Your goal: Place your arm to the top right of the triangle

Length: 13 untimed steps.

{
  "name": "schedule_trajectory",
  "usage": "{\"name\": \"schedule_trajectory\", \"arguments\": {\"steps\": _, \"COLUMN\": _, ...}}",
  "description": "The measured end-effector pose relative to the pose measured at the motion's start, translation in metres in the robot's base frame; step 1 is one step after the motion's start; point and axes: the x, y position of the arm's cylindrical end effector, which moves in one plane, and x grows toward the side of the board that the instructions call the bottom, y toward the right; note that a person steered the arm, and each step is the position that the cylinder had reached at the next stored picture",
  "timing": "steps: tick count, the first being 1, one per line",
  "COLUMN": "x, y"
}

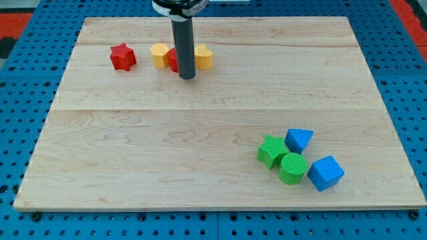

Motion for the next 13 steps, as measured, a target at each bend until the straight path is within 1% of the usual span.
{"name": "schedule_trajectory", "arguments": {"steps": 1, "x": -0.020, "y": 0.000}}
{"name": "schedule_trajectory", "arguments": {"steps": 2, "x": -0.014, "y": 0.009}}
{"name": "schedule_trajectory", "arguments": {"steps": 3, "x": 0.022, "y": -0.036}}
{"name": "schedule_trajectory", "arguments": {"steps": 4, "x": 0.022, "y": -0.048}}
{"name": "schedule_trajectory", "arguments": {"steps": 6, "x": 0.022, "y": -0.046}}
{"name": "schedule_trajectory", "arguments": {"steps": 8, "x": 0.043, "y": -0.055}}
{"name": "schedule_trajectory", "arguments": {"steps": 10, "x": 0.049, "y": -0.076}}
{"name": "schedule_trajectory", "arguments": {"steps": 12, "x": 0.049, "y": -0.080}}
{"name": "schedule_trajectory", "arguments": {"steps": 13, "x": 0.049, "y": -0.103}}
